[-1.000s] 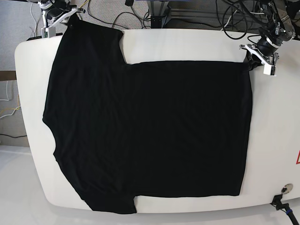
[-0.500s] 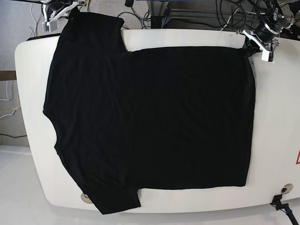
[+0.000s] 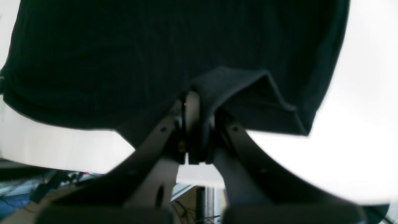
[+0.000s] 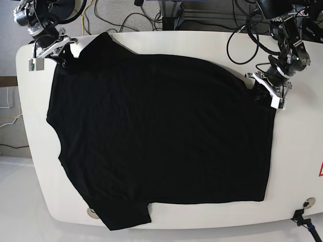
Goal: Fold the T-shirt properly
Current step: 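Lift the shirt edge with both grippers and pull it toward the robot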
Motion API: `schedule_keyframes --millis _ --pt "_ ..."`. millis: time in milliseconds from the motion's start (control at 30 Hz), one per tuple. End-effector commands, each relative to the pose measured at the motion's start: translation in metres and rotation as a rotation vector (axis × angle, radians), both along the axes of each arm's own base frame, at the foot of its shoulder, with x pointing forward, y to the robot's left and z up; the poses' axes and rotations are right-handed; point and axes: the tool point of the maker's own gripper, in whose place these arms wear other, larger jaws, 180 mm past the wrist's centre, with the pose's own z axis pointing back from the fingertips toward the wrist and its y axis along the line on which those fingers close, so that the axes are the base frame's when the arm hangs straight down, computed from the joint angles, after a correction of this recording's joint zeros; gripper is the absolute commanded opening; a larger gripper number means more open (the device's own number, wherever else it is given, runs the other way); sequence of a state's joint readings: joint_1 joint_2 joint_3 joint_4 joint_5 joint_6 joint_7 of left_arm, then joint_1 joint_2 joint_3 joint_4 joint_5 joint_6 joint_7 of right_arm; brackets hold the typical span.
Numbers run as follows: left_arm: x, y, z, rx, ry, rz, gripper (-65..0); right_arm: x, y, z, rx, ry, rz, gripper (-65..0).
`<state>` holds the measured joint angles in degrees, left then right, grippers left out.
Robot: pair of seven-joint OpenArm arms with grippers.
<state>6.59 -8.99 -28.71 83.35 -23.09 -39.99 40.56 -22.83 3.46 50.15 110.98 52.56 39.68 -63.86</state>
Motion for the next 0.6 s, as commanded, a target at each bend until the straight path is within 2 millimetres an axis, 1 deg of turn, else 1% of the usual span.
schedule_keyframes --millis 0,100,167,200,267,333,400,467,567 --pt "0.013 0.002 0.013 0.005 -0.031 -0.002 -65.0 0.012 0.000 0.013 -0.016 -0.043 0.019 -65.0" --pt "0.029 -0.004 0.020 0.006 -0.017 -0.017 -65.0 0.032 0.001 0.024 -0.021 -0.087 0.031 -65.0" --pt "0.030 -0.005 0.019 0.021 0.028 -0.034 -65.0 0.043 0.002 0.030 -0.022 -0.114 0.037 -65.0" --pt "0.026 -0.004 0.016 0.030 0.063 -0.042 -65.0 0.047 0.003 0.033 -0.020 -0.125 0.039 -65.0" --pt "0.021 0.006 0.023 0.066 0.077 -0.028 -65.0 0.053 0.003 0.037 -0.019 -0.144 0.040 -65.0" --pt "0.012 0.021 0.031 0.111 0.099 0.000 -65.0 0.057 0.002 0.034 0.001 -0.143 0.034 -65.0" --pt "0.002 0.034 0.038 0.148 0.117 0.027 -65.0 0.061 -0.003 0.032 0.003 -0.141 0.032 -65.0" --pt "-0.001 0.046 0.052 0.191 0.102 0.054 -65.0 0.062 -0.006 0.026 0.021 -0.127 0.027 -65.0" --pt "-0.003 0.057 0.060 0.219 0.114 0.071 -65.0 0.067 -0.011 0.024 0.032 -0.125 0.021 -65.0"
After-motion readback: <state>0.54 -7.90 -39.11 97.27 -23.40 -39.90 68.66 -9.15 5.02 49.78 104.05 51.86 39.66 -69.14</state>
